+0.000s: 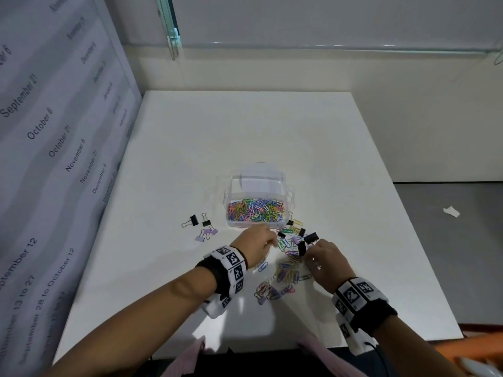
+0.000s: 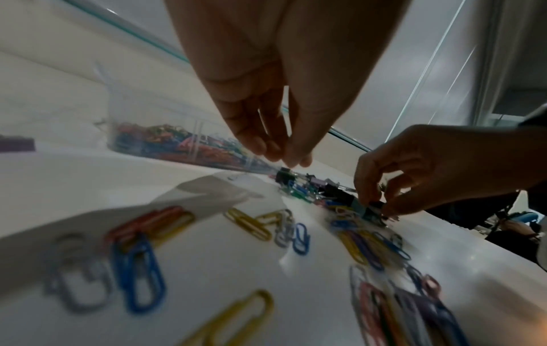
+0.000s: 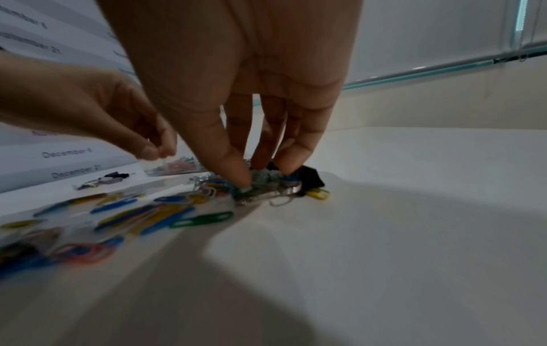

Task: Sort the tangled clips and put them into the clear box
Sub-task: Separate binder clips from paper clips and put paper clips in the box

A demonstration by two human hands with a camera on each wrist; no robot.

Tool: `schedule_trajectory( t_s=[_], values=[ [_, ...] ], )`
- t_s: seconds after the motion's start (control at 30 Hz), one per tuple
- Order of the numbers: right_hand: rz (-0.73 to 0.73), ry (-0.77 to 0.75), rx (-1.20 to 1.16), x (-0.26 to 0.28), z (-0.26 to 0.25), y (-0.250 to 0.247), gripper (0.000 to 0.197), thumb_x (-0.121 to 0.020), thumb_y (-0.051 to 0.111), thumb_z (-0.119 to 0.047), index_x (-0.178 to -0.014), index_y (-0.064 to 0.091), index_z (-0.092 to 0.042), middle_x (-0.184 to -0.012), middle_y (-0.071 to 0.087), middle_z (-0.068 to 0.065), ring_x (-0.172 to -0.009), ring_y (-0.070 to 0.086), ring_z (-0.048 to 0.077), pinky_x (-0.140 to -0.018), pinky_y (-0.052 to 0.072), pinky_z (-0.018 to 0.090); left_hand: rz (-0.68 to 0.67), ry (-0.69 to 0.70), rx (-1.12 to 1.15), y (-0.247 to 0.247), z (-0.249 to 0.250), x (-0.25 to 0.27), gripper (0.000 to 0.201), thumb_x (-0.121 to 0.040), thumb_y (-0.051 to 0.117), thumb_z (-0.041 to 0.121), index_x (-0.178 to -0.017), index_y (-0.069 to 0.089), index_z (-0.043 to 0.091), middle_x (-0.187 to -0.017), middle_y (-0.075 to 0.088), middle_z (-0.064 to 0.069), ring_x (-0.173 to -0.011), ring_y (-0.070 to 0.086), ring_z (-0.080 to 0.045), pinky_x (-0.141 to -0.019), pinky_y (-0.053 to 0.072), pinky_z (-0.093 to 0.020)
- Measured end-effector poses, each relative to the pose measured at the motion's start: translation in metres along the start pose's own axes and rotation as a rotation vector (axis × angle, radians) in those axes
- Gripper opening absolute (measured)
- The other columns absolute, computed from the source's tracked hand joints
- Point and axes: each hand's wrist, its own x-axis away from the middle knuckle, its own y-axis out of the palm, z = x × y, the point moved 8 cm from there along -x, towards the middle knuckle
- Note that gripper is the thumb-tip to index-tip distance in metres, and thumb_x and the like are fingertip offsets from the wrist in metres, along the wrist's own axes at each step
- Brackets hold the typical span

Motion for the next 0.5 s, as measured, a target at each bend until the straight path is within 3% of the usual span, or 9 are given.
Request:
schedule_trajectory(
  t_s=[0.1,0.2,0.27,0.33,0.5],
  values=[
    [-0.036,-0.027,0.027,0.002,-0.013,0.002,0.015,-0.074,0.062,-0.004,-0.087,0.069,-0.009,-0.094,0.061,0.014,-0.091,0.052,0.03,-0.072,0.038,0.029,-0.116,-0.028,-0.039,0.018,0.002,0.005,0.022,-0.087,0.056,0.017,-0.107,0.064,0.012,-0.11,0.056,-0.01,-0.101,0.055,-0.025,-0.087,0.043,-0.033],
    [-0.063,-0.038,0.021,0.005,-0.024,0.009,0.021,-0.071,0.064,-0.012,-0.092,0.067,-0.007,-0.092,0.062,0.016,-0.09,0.054,0.034,-0.073,0.036,0.03,-0.229,-0.012,-0.121,0.039,0.005,0.014,0.042,-0.078,0.066,0.029,-0.116,0.055,0.014,-0.115,0.051,-0.011,-0.102,0.053,-0.027,-0.085,0.044,-0.035],
    [-0.098,-0.033,0.028,0.006,-0.026,0.018,0.034,-0.068,0.061,-0.023,-0.099,0.064,-0.008,-0.095,0.061,0.016,-0.093,0.055,0.034,-0.079,0.042,0.034,-0.194,-0.005,-0.107,0.046,0.005,0.017,0.053,-0.073,0.069,0.035,-0.117,0.051,0.01,-0.116,0.049,-0.013,-0.103,0.051,-0.029,-0.087,0.044,-0.036],
    [-0.123,-0.034,0.035,0.006,-0.029,0.026,0.039,-0.07,0.062,-0.023,-0.106,0.061,-0.008,-0.101,0.059,0.016,-0.098,0.054,0.033,-0.084,0.043,0.035,-0.123,0.014,-0.097,0.049,0.007,0.021,0.056,-0.07,0.067,0.039,-0.111,0.05,0.006,-0.112,0.05,-0.014,-0.101,0.05,-0.031,-0.085,0.045,-0.039],
    [-0.148,-0.009,-0.024,0.004,-0.04,0.027,0.027,-0.08,0.06,-0.014,-0.106,0.061,-0.008,-0.108,0.055,0.013,-0.1,0.056,0.032,-0.083,0.045,0.034,-0.164,-0.063,-0.13,0.056,0.001,0.031,0.038,-0.075,0.063,0.017,-0.107,0.047,0.003,-0.113,0.048,-0.017,-0.1,0.05,-0.035,-0.082,0.043,-0.043]
  ],
)
